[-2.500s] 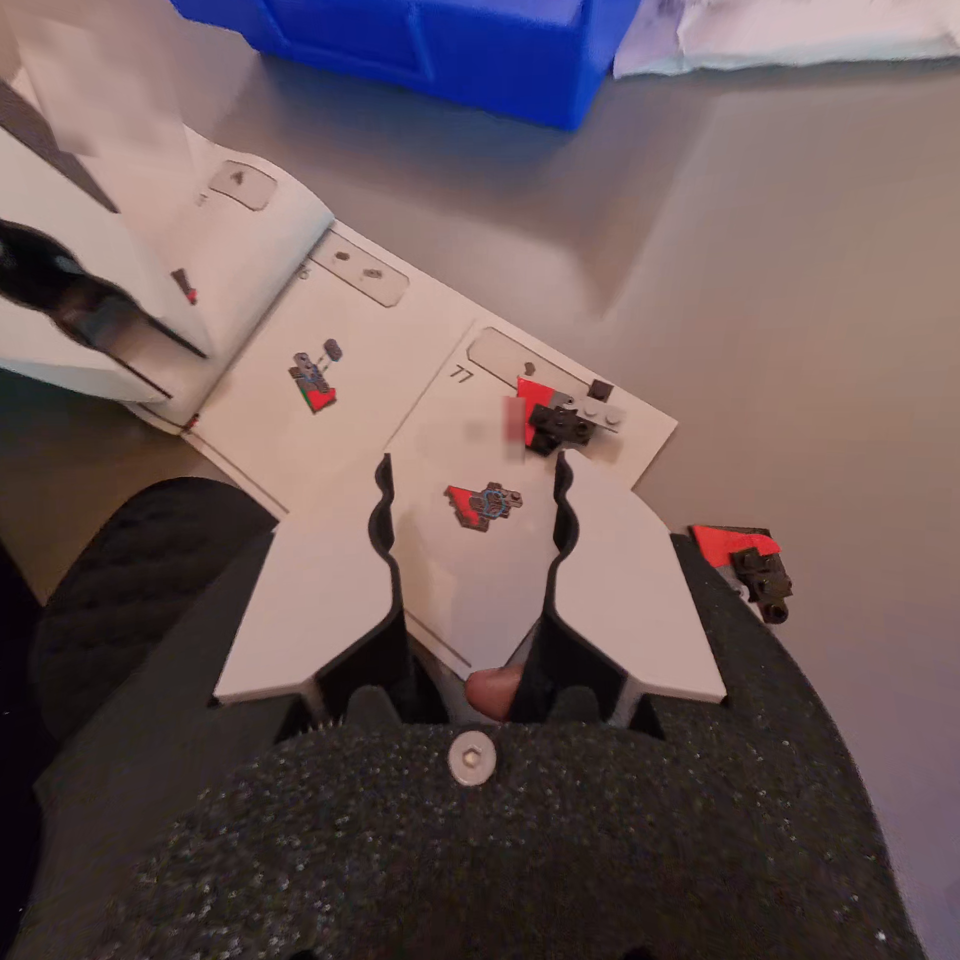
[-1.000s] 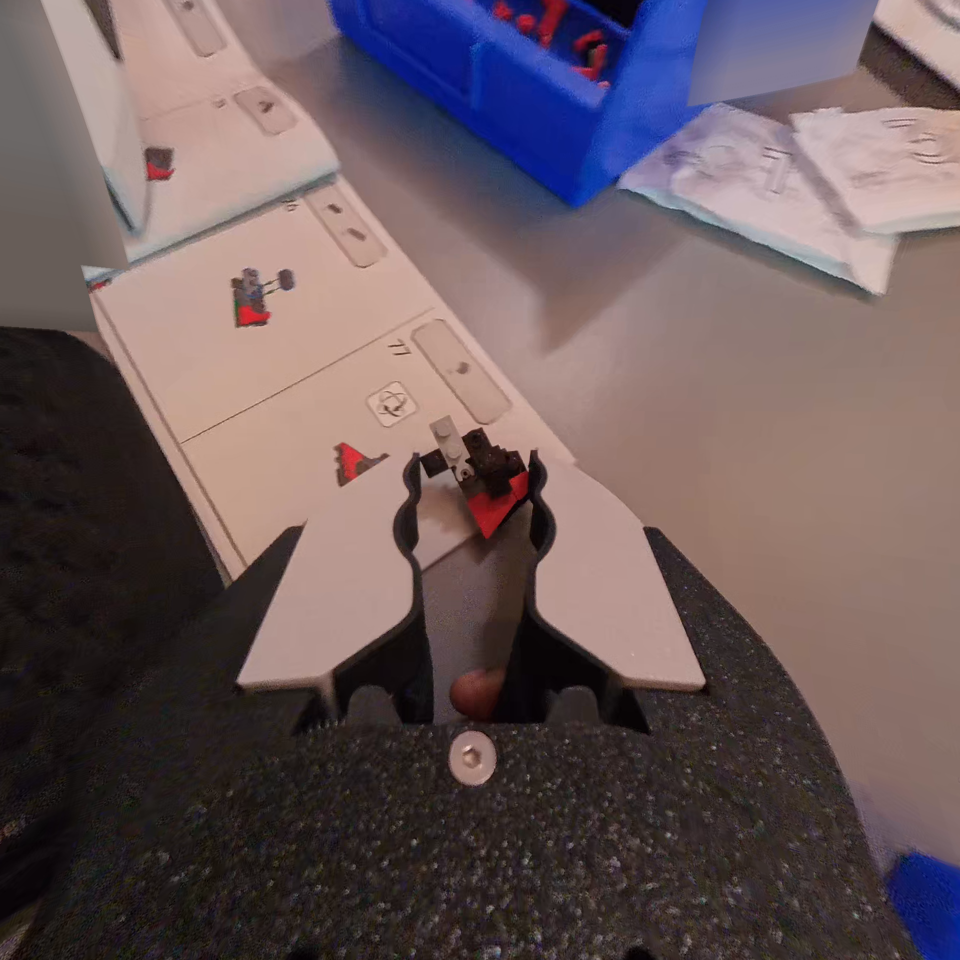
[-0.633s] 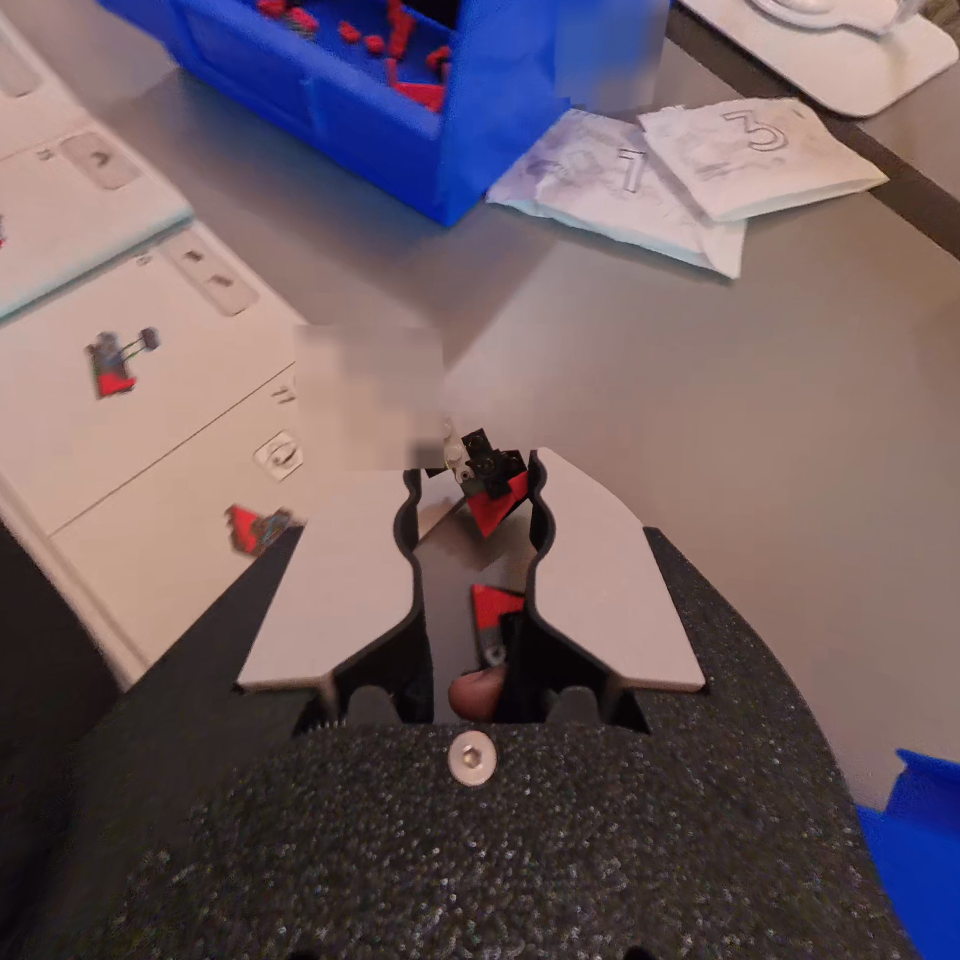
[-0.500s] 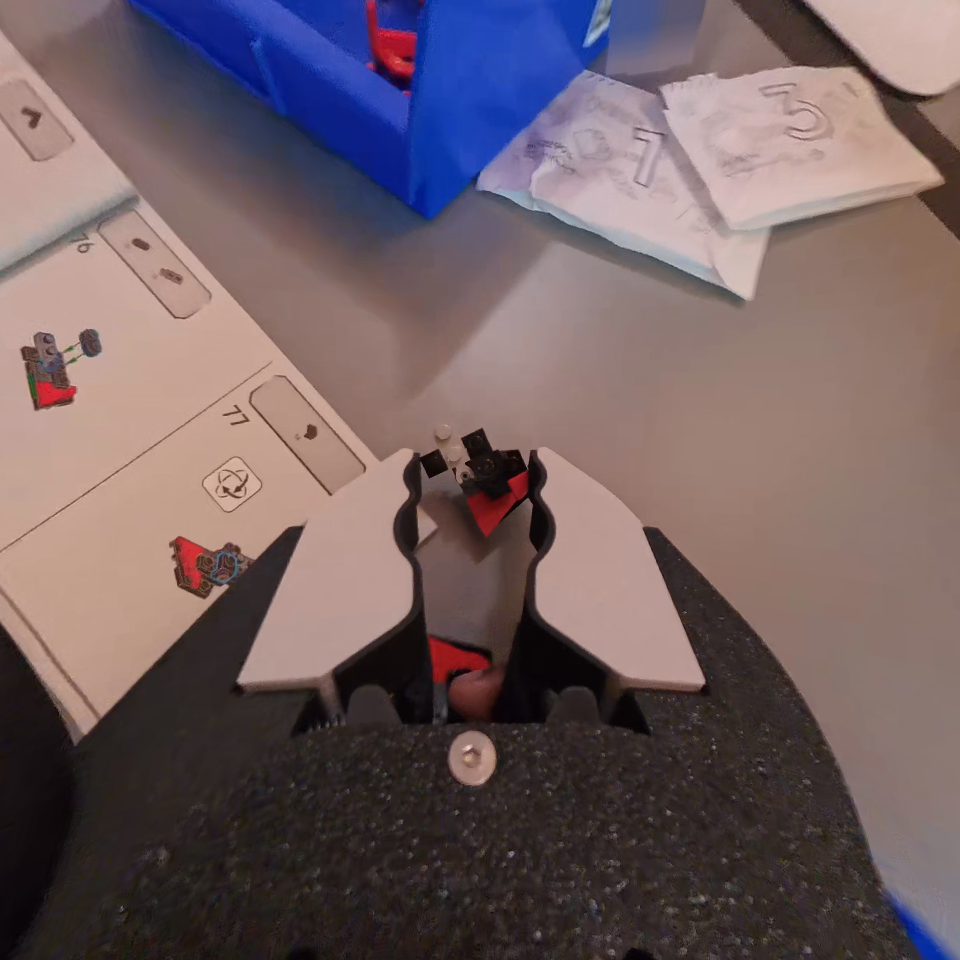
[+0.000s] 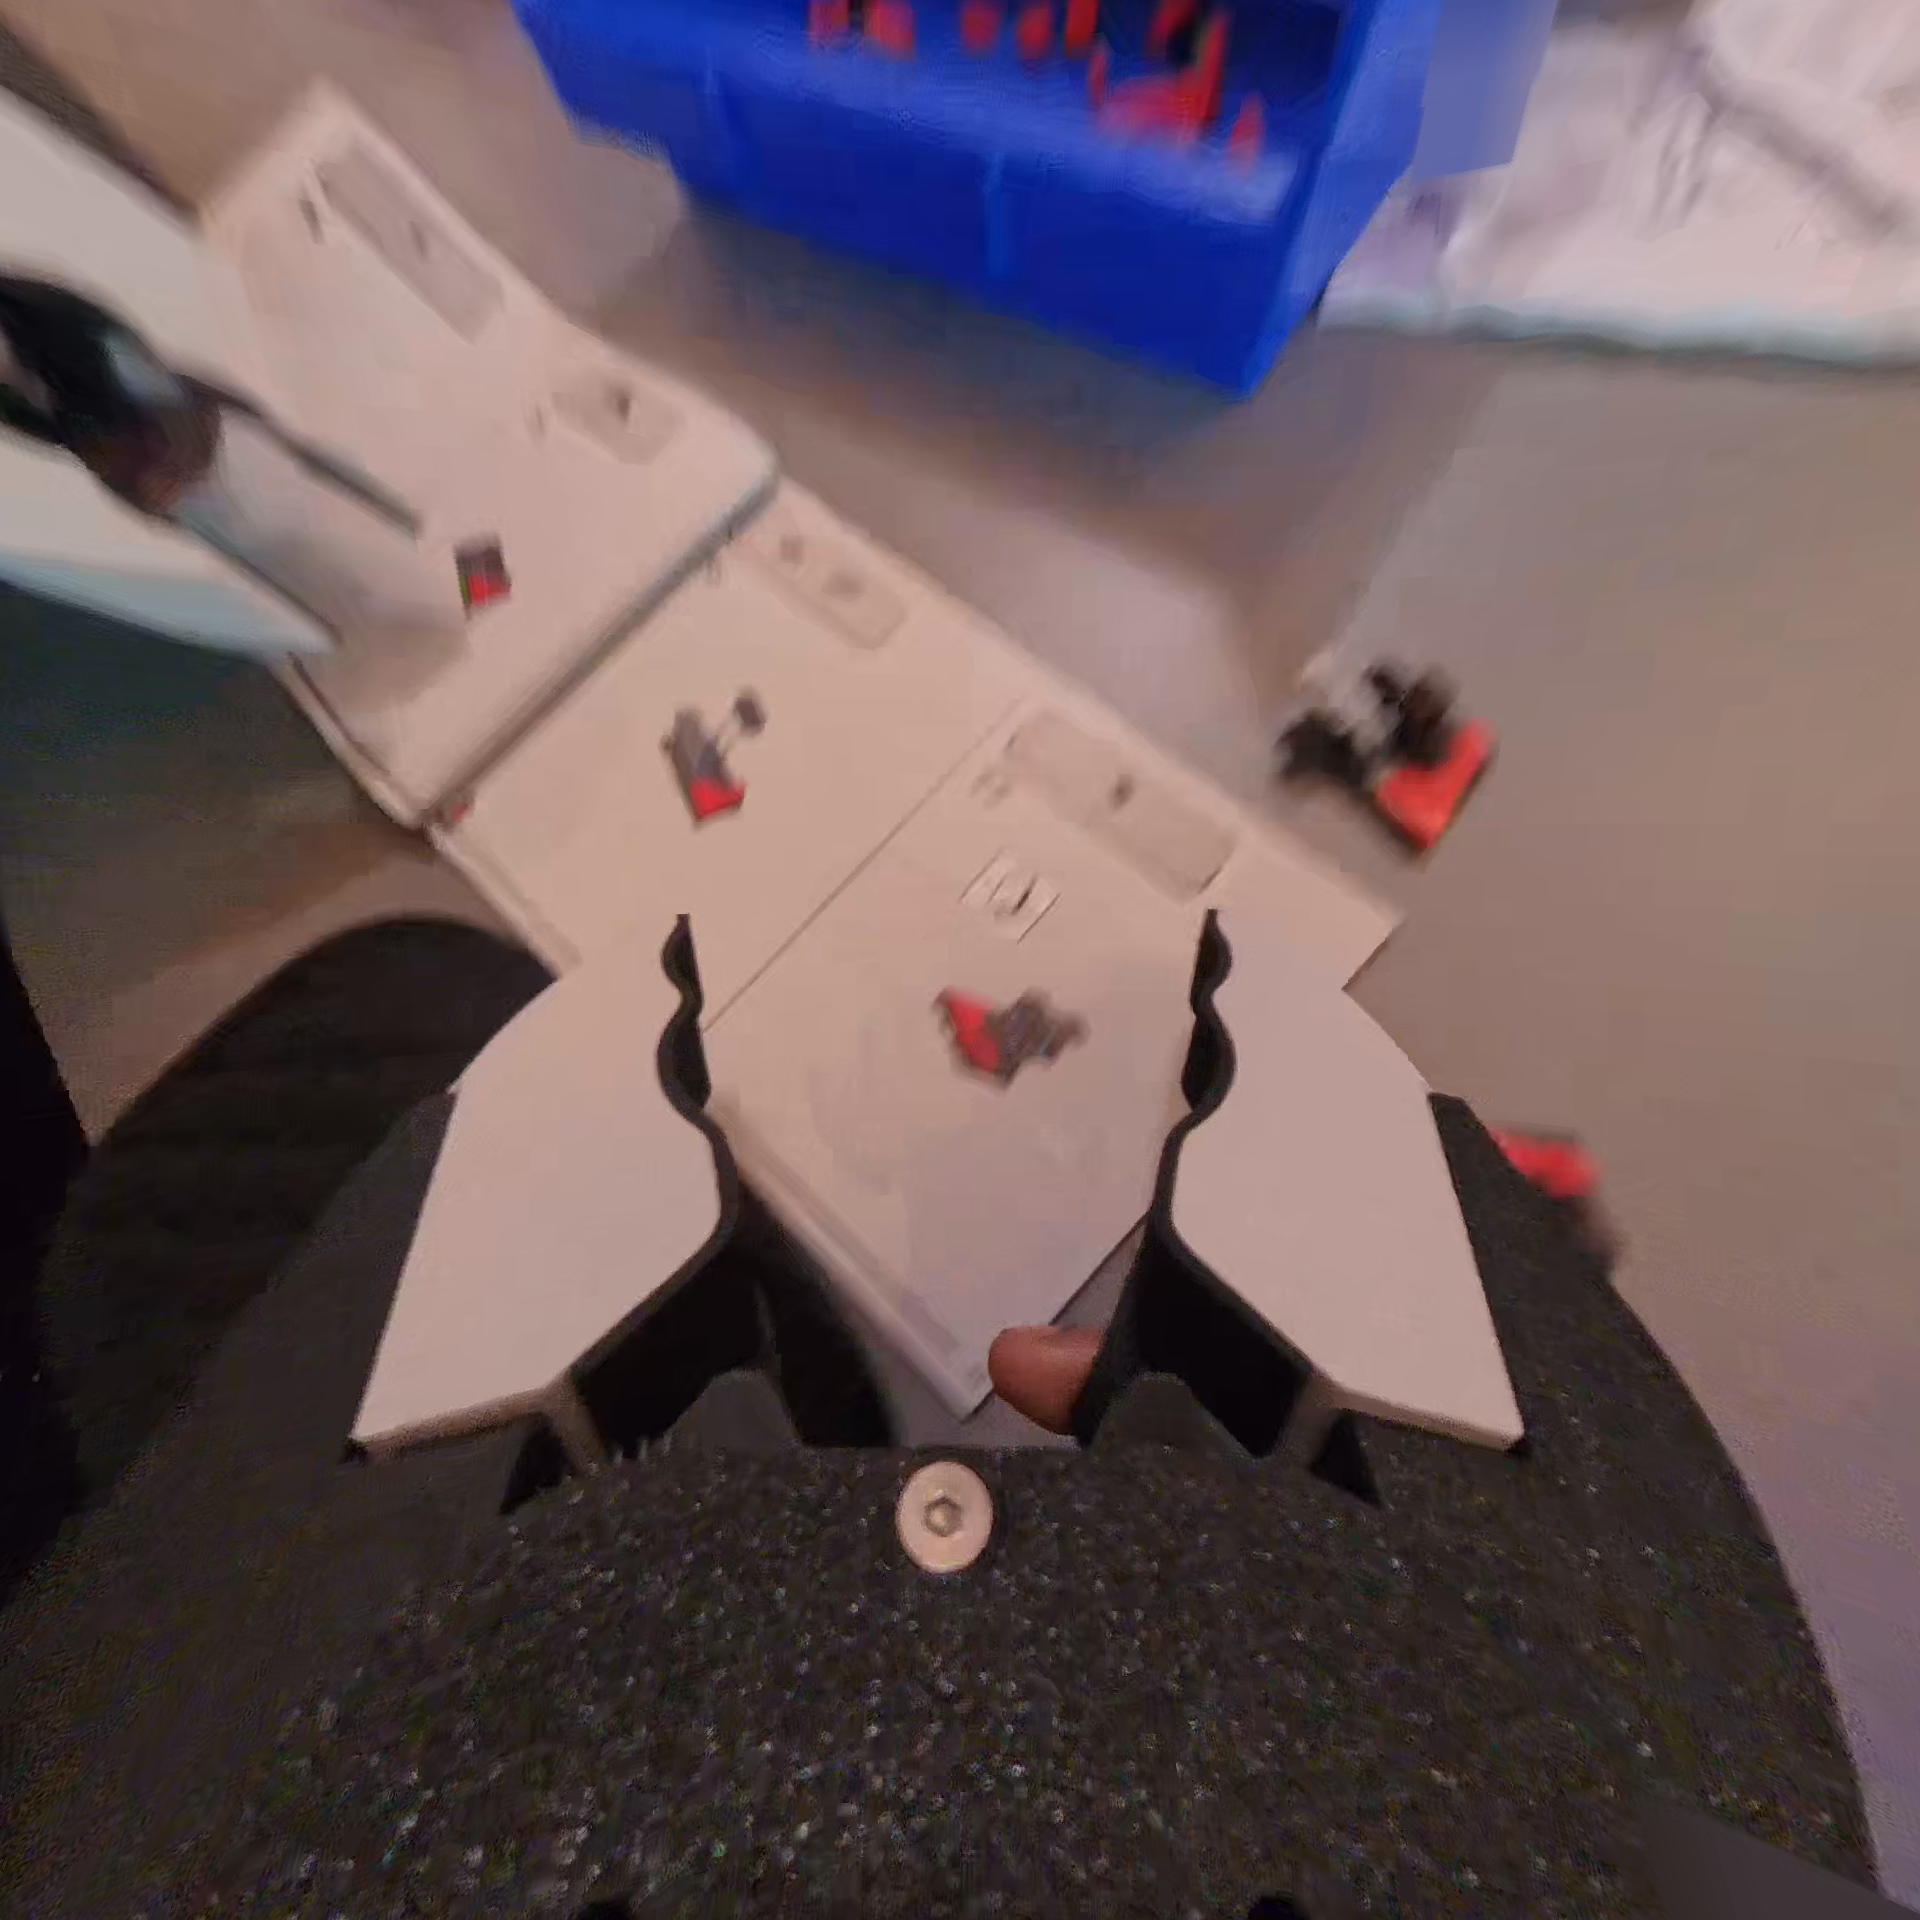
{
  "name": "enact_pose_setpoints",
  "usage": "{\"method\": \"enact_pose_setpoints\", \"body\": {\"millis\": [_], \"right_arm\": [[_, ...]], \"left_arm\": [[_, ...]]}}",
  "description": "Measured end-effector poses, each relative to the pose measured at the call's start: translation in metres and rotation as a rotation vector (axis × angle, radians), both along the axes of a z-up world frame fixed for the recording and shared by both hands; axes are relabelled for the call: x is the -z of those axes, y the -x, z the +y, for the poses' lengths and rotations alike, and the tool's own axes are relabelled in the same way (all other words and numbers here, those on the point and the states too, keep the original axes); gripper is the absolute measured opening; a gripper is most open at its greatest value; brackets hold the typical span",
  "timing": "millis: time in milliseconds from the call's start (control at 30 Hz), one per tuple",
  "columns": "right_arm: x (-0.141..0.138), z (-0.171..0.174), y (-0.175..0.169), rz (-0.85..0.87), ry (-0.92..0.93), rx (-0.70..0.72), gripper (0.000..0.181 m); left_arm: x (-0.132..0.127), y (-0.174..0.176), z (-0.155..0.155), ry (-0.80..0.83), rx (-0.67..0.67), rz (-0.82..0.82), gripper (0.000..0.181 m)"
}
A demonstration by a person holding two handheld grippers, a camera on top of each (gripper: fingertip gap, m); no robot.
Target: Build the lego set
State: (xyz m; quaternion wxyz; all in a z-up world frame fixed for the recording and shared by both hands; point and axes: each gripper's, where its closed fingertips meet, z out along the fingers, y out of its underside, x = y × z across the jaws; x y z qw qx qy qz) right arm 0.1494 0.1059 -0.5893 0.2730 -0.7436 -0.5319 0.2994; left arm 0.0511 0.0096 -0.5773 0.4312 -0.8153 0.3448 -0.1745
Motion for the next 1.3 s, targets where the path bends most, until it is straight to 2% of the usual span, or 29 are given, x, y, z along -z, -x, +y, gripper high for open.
{"method": "enact_pose_setpoints", "body": {"millis": [67,100,133,233,333,467,567,667,733,800,867,967,1067,1133,1233,1300], "right_arm": [[0.020,-0.020,-0.016,-0.142,-0.020,0.030,0.101],[0.023,-0.026,-0.019,-0.166,-0.018,0.051,0.098],[0.020,-0.033,-0.015,-0.140,0.018,0.044,0.084],[0.021,-0.038,-0.003,-0.144,0.027,0.033,0.087],[0.022,-0.044,0.008,-0.186,0.043,0.020,0.110],[0.022,-0.063,0.030,-0.202,0.059,-0.082,0.122],[0.013,-0.093,0.060,-0.088,0.146,-0.201,0.108],[0.012,-0.098,0.073,-0.053,0.146,-0.230,0.100],[0.009,-0.103,0.083,-0.001,0.179,-0.250,0.094],[0.002,-0.105,0.089,0.038,0.138,-0.282,0.079],[-0.010,-0.115,0.099,0.107,0.126,-0.329,0.071],[-0.027,-0.140,0.123,0.192,0.093,-0.421,0.073],[-0.007,-0.156,0.135,0.061,-0.001,-0.483,0.089],[0.004,-0.163,0.141,0.025,0.007,-0.504,0.092],[0.007,-0.166,0.143,0.011,0.027,-0.515,0.091],[0.000,-0.186,0.137,0.045,0.050,-0.633,0.090]], "left_arm": [[0.010,0.002,0.002,0.055,-0.026,0.005,0.030],[0.018,0.003,0.003,0.092,-0.040,0.017,0.030],[0.024,0.001,0.004,0.126,-0.047,0.016,0.031],[0.024,-0.002,0.008,0.135,-0.062,-0.043,0.027],[0.020,-0.002,0.007,0.146,-0.053,-0.095,0.020],[0.022,-0.002,0.007,0.170,-0.056,-0.100,0.021],[0.020,-0.002,0.007,0.177,-0.054,-0.126,0.021],[0.011,-0.002,0.008,0.162,-0.051,-0.199,0.022],[-0.009,0.000,0.009,0.102,-0.046,-0.345,0.024],[-0.036,0.010,0.011,0.022,-0.064,-0.518,0.024],[-0.056,0.026,0.013,-0.036,-0.108,-0.604,0.028],[-0.077,0.061,0.014,-0.153,-0.225,-0.525,0.031],[-0.083,0.090,0.012,-0.217,-0.339,-0.350,0.031],[-0.066,0.090,0.016,-0.171,-0.364,-0.212,0.034],[-0.022,0.060,0.025,-0.056,-0.272,-0.019,0.039],[0.009,0.062,0.035,-0.016,-0.294,0.155,0.041]]}}
